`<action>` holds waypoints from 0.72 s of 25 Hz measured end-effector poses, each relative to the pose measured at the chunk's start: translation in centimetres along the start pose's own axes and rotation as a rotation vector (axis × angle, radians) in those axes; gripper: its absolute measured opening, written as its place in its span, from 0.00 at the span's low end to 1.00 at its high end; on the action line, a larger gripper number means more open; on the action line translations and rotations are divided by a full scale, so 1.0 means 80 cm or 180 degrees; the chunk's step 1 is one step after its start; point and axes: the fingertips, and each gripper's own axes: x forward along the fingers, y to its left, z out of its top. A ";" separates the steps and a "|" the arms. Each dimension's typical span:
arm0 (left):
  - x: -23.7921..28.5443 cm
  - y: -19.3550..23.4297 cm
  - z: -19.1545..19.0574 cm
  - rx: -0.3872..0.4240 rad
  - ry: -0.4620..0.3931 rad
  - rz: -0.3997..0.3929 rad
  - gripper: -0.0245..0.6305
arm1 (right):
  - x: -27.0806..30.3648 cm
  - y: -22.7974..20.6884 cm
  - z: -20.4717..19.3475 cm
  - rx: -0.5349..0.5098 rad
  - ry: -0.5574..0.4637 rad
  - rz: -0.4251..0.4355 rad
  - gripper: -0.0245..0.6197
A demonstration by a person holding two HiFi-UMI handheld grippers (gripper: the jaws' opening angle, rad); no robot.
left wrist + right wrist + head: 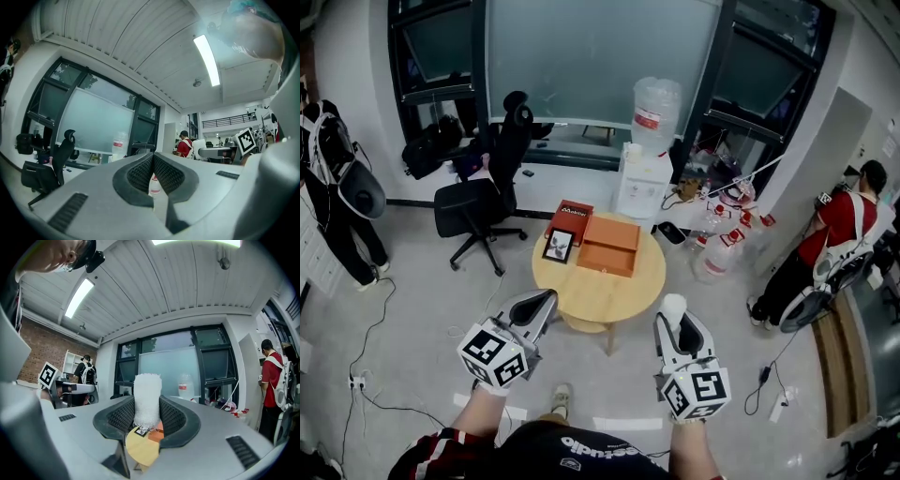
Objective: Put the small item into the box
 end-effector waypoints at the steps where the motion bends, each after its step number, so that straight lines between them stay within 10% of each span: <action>1: 0.007 0.008 -0.001 -0.0003 -0.0004 0.0012 0.06 | 0.010 -0.004 -0.001 0.0001 0.0006 0.0001 0.31; 18: 0.111 0.139 0.013 -0.0033 0.0016 0.0006 0.06 | 0.173 -0.034 0.010 0.0021 0.0032 0.0020 0.31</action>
